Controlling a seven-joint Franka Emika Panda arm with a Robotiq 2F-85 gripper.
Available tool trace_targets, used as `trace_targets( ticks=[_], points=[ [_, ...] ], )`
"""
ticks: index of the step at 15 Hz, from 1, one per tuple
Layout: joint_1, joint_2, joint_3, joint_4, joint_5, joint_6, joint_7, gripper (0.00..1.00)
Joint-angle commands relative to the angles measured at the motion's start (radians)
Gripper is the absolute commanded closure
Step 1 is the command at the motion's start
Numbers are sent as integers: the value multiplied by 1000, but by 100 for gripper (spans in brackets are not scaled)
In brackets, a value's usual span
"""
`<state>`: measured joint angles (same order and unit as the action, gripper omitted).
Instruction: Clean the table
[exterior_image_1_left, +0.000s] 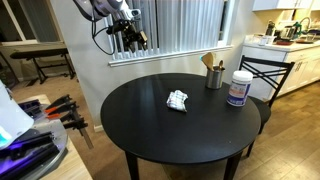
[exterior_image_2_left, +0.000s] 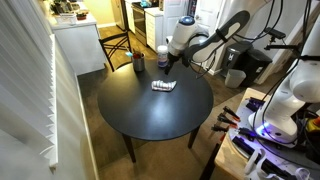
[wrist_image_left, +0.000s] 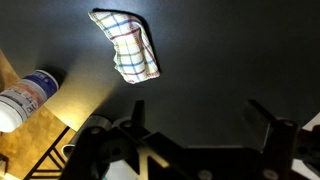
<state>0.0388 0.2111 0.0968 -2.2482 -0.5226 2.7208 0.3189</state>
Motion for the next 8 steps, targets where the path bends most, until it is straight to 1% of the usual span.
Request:
trace_targets(
  ticks=[1, 3, 4, 5, 7, 8],
  points=[
    [48, -2, -48, -1, 23, 3, -18, 0],
    [53, 69, -74, 54, 29, -29, -25, 0],
    [67, 123, -123, 96, -24, -27, 41, 0],
    [70, 163, -149, 123, -25, -16, 52, 0],
    [67, 250, -188, 182, 25, 17, 26, 0],
    [80, 301, -223, 223, 15, 39, 41, 0]
  ],
)
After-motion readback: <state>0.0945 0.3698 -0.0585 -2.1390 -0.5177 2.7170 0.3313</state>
